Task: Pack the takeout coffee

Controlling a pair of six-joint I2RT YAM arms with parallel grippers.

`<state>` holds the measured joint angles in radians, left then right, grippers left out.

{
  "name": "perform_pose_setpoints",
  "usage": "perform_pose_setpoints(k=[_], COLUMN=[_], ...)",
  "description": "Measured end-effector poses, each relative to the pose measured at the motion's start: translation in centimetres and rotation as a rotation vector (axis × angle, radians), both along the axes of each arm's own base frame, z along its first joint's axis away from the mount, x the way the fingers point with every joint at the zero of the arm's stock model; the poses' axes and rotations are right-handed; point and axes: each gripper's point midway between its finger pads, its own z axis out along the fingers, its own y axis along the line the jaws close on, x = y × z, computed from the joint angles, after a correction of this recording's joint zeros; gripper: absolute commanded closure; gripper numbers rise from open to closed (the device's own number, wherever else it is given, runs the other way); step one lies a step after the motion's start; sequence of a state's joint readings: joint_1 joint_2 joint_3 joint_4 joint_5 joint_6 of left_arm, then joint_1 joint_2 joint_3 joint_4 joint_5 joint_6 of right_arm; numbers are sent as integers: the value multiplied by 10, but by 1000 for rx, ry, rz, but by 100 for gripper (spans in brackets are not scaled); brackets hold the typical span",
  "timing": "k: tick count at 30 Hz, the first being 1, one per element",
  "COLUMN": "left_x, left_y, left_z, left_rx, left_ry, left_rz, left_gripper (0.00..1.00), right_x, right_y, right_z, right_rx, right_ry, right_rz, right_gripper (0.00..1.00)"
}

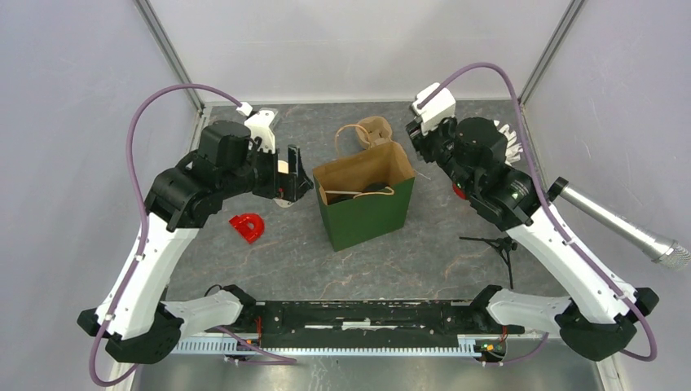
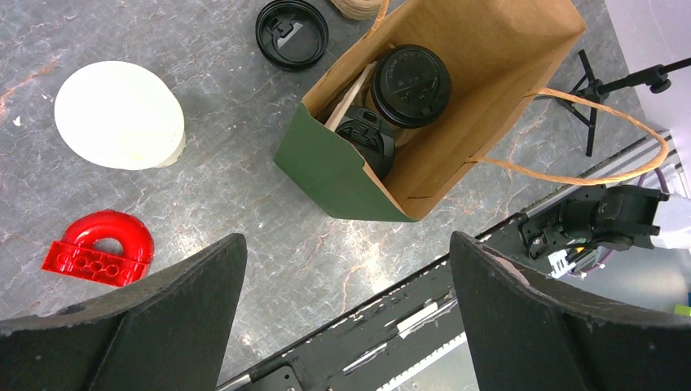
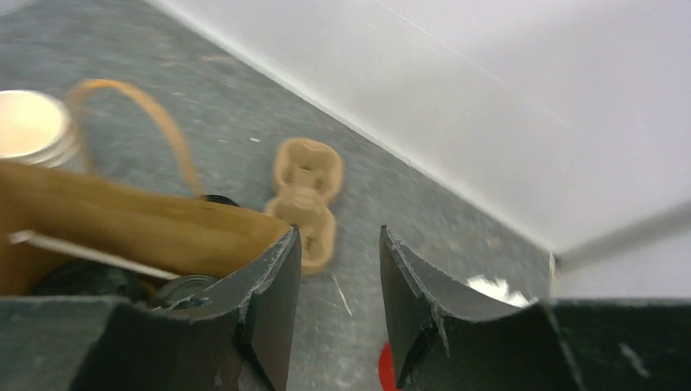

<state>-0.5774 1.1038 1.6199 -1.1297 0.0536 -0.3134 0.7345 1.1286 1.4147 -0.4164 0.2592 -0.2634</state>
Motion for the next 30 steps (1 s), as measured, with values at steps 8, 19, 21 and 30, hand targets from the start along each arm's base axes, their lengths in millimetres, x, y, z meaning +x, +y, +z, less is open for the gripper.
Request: perform_pose_setpoints(k=[8, 19, 21, 30], left_x=[0, -12, -14, -12], left_y=[-1, 4, 3, -1], left_z=[-1, 2, 3, 5], left_rx=[-1, -21, -28, -34], left_ry=[4, -15, -15, -6], left_rz=[-5, -13, -23, -37], left_gripper=[0, 0, 0, 0], right_x=[58, 118, 121, 125], right_y=[-94, -149, -157, -154], right_z=[-52, -102, -106, -123], right_rx=[48, -43, -68, -77], right_ry=[207, 397, 421, 472], right_rz=[-470, -662, -676, -633], right_gripper=[47, 51, 51, 49])
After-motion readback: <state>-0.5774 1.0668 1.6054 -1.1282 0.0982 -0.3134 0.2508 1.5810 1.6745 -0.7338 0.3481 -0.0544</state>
